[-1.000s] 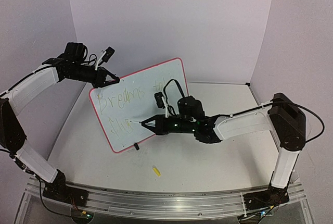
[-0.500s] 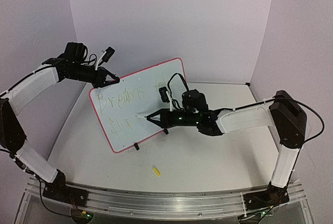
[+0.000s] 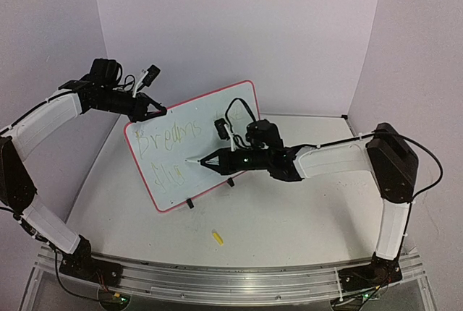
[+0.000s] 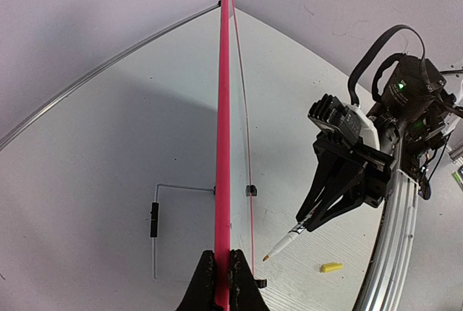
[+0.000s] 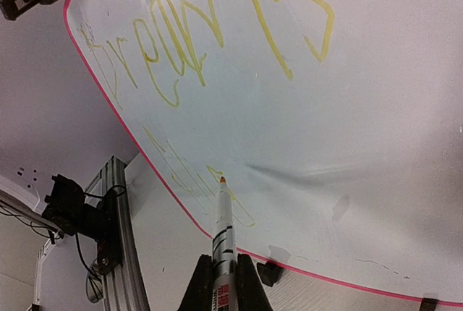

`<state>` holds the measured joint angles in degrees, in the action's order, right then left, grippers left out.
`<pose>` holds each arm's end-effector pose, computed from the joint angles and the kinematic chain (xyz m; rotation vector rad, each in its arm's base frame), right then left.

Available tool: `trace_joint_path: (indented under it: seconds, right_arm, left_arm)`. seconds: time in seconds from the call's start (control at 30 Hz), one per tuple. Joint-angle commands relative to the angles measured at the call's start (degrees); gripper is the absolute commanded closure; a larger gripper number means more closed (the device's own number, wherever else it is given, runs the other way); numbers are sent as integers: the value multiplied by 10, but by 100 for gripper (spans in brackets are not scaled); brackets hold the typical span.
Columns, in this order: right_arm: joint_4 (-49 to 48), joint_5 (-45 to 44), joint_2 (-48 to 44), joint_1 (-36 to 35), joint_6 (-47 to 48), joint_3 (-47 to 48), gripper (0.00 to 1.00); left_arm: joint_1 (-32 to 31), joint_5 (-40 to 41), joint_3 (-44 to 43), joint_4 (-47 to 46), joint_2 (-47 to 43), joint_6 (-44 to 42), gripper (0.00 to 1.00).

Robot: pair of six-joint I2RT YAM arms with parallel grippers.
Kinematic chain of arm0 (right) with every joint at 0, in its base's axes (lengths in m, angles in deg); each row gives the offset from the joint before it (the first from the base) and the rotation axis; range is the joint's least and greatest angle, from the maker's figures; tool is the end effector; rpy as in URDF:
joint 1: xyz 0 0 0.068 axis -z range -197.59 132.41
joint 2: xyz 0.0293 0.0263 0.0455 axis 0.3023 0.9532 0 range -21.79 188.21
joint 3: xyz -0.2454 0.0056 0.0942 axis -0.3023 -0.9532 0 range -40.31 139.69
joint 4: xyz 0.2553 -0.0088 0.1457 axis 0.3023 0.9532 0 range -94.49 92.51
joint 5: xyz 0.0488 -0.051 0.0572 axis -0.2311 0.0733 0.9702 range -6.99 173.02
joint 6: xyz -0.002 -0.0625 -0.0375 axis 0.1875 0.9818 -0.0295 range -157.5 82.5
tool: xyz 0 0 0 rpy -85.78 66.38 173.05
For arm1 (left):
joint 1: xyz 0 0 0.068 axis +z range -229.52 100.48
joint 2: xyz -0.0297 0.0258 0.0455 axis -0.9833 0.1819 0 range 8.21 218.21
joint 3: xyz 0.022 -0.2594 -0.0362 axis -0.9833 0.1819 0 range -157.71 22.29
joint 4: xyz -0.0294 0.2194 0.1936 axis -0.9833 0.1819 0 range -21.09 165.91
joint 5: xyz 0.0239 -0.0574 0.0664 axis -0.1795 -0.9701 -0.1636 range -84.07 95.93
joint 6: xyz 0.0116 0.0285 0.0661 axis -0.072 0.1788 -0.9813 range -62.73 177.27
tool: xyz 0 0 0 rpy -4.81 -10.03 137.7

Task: Write a sentence on the whiteboard

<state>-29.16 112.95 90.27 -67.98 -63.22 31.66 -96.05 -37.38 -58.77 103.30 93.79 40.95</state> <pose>0.2889 0.3966 0.1809 -0.8274 1.8727 1.3640 0.3484 -0.1468 0.3300 0.9859 1.9207 -0.8439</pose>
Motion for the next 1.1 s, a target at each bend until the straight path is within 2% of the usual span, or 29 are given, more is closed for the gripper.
trace_joint_path:
  seconds: [0.0,0.47,1.07]
  right_arm:
    - [-1,7,22,0,13,46,100]
    - [14,-9,50,0,5,75,100]
    - [18,1,60,0,-15,10,100]
  left_arm:
    - [-36,-10,32,62,39,-27,100]
    - [-37,-10,31,63,41,-28,100]
    - [-37,-9,31,64,38,-28,100]
